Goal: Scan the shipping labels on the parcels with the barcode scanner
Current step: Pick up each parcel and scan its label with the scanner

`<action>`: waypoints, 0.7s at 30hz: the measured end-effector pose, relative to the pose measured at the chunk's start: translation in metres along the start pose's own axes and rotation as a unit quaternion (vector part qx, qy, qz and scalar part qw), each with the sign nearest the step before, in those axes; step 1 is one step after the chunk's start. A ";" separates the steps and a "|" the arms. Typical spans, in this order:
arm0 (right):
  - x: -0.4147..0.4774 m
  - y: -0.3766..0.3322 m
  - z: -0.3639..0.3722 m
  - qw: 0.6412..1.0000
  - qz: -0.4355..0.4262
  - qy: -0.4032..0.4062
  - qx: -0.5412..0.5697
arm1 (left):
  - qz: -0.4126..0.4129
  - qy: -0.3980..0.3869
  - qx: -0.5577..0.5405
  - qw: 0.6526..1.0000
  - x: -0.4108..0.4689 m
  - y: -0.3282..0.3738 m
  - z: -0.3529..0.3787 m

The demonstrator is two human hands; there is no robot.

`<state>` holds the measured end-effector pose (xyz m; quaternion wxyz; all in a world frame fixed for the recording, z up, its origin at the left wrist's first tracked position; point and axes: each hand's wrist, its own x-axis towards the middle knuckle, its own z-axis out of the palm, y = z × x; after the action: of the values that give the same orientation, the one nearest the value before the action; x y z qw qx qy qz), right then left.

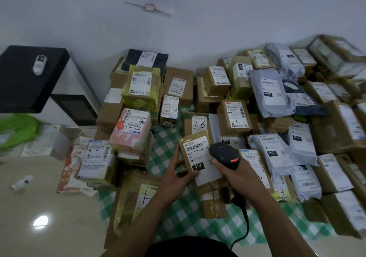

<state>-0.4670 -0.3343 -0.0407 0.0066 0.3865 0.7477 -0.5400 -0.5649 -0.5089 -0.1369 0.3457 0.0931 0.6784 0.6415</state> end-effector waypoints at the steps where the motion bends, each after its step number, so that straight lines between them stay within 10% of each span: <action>1: 0.000 -0.002 0.000 1.000 -0.001 0.002 -0.004 | 0.021 0.006 0.019 1.000 0.001 0.005 0.000; 21: -0.008 -0.056 -0.004 0.993 -0.031 -0.095 -0.070 | 0.091 0.076 0.099 0.988 0.066 0.003 0.002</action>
<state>-0.4928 -0.3424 0.0097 0.0875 0.3088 0.7913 -0.5204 -0.6134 -0.4695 -0.1568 0.2220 0.1391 0.7519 0.6050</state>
